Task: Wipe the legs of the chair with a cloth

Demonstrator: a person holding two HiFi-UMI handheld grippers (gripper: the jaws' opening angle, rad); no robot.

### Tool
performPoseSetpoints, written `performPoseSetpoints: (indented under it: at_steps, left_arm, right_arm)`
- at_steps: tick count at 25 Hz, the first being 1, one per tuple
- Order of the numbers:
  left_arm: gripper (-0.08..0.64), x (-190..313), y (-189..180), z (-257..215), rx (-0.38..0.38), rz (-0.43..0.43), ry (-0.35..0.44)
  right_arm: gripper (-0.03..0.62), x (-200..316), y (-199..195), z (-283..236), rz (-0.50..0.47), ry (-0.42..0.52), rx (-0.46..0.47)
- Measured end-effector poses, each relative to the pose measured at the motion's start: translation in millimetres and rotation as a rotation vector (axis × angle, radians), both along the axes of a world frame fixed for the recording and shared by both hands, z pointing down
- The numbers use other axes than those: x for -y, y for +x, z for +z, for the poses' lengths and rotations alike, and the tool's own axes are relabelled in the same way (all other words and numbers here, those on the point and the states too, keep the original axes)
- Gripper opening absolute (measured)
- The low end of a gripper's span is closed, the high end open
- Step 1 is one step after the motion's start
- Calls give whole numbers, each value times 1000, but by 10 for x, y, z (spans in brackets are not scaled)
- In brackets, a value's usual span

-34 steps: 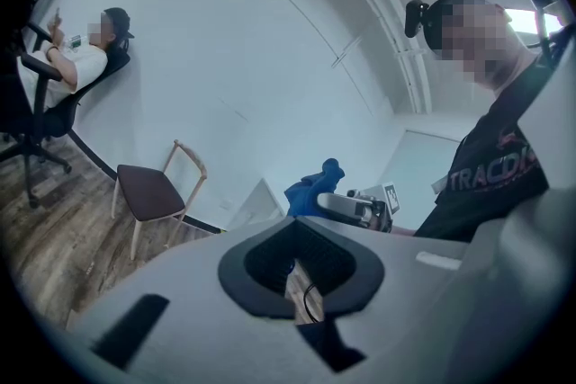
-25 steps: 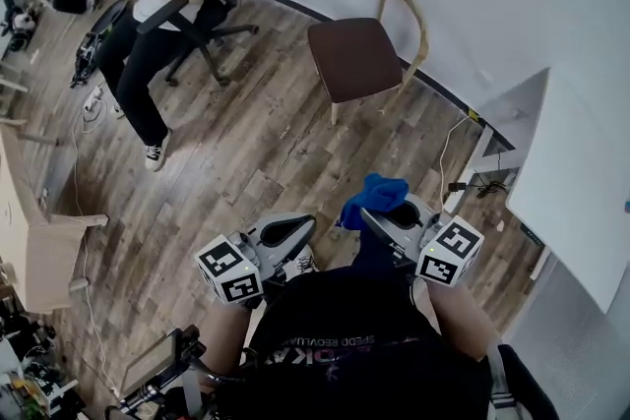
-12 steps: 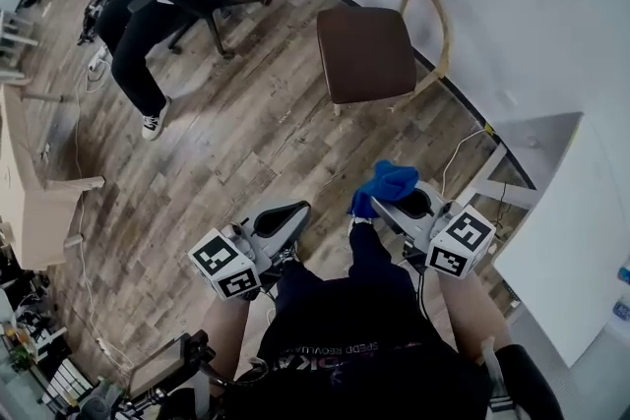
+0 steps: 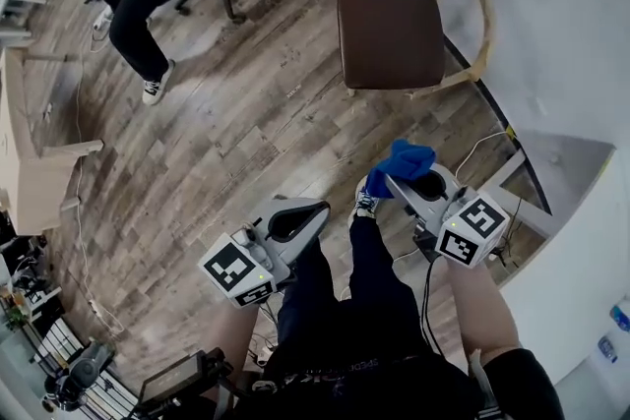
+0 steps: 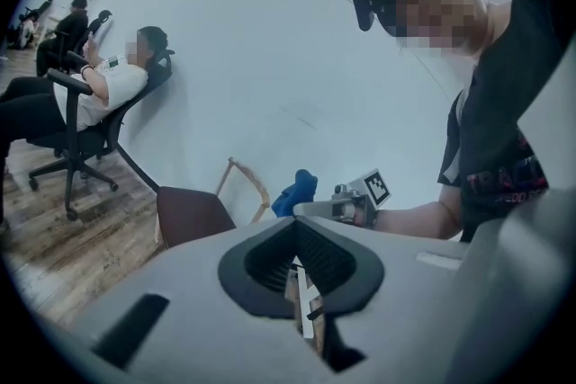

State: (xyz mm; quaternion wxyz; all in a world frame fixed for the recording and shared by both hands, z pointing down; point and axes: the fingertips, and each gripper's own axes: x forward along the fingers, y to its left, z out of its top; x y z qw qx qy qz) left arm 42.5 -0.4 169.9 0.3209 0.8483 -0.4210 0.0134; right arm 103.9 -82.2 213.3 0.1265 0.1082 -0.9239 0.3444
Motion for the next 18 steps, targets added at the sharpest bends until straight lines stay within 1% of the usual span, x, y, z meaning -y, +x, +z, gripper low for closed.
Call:
performPoseSetpoints:
  at_steps: [4,8,10,13,16,18]
  left_arm:
    - [0,60,-133,362,-22,12,-18]
    - [0,95,-244,880,-53,36,-54]
    - [0,159,-300,1178,-57,57,-60]
    - [0,284,-404,1605,-40,74,-21]
    - [0,327,-529,1963,-39,55,33]
    - [0,253,-617,2221,-53,41,48]
  right_arm:
    - [101,108,-104,324,9,-6,-38]
    - [101,273,-171,833,79,-47,-81]
    - [101,417,-276,1134,101,-59,-93]
    - [101,613,-490,1628,102,-44,-109]
    - [101,690,-663,2171,92,-62,-126]
    - [101,707,-733,2562,81,-65,-158]
